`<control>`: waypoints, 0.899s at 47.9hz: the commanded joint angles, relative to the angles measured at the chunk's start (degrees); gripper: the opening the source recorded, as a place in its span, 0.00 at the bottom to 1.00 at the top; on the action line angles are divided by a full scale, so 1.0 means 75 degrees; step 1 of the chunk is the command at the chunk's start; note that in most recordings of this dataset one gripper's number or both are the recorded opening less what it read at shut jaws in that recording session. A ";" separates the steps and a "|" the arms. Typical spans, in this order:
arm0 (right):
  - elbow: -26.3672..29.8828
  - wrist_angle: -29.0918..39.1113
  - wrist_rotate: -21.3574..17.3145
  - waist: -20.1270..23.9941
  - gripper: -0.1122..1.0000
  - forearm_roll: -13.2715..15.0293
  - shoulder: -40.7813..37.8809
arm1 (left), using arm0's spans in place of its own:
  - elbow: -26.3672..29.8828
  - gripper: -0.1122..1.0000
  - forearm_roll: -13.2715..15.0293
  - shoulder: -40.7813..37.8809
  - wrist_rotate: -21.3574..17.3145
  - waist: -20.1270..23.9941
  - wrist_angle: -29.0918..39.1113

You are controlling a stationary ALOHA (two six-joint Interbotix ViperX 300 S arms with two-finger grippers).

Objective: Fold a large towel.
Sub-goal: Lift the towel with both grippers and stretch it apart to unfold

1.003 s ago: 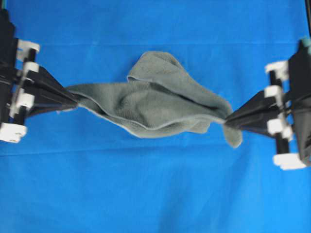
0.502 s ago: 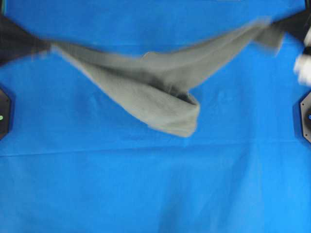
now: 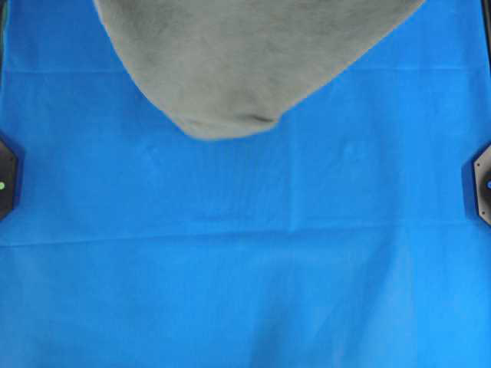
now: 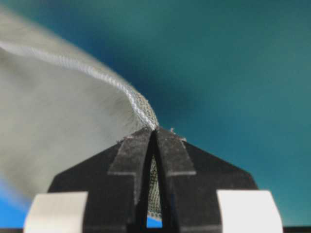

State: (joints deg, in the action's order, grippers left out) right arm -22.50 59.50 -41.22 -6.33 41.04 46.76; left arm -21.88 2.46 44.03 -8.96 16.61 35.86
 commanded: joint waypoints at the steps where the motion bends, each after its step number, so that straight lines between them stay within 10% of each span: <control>1: 0.0258 -0.0012 -0.0012 0.0586 0.12 -0.0879 0.0047 | 0.0316 0.13 0.0023 0.0141 0.0469 -0.0668 0.0234; 13: 0.0633 -0.0422 -0.0059 0.2871 0.12 -0.2355 0.0211 | 0.0387 0.13 -0.0023 0.0422 0.2426 -0.2836 0.0258; 25: 0.1195 -0.1383 -0.0059 0.4781 0.12 -0.2332 -0.0164 | 0.0785 0.13 -0.0023 0.0609 0.2859 -0.4605 -0.0152; 43: 0.2320 -0.0527 -0.0094 0.5332 0.12 -0.1723 -0.0996 | 0.1031 0.13 -0.0105 0.0352 0.2871 -0.4559 -0.0246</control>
State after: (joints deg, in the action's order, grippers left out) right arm -7.29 53.35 -41.75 33.49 26.81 39.55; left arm -15.21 1.85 47.20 12.66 -18.28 34.63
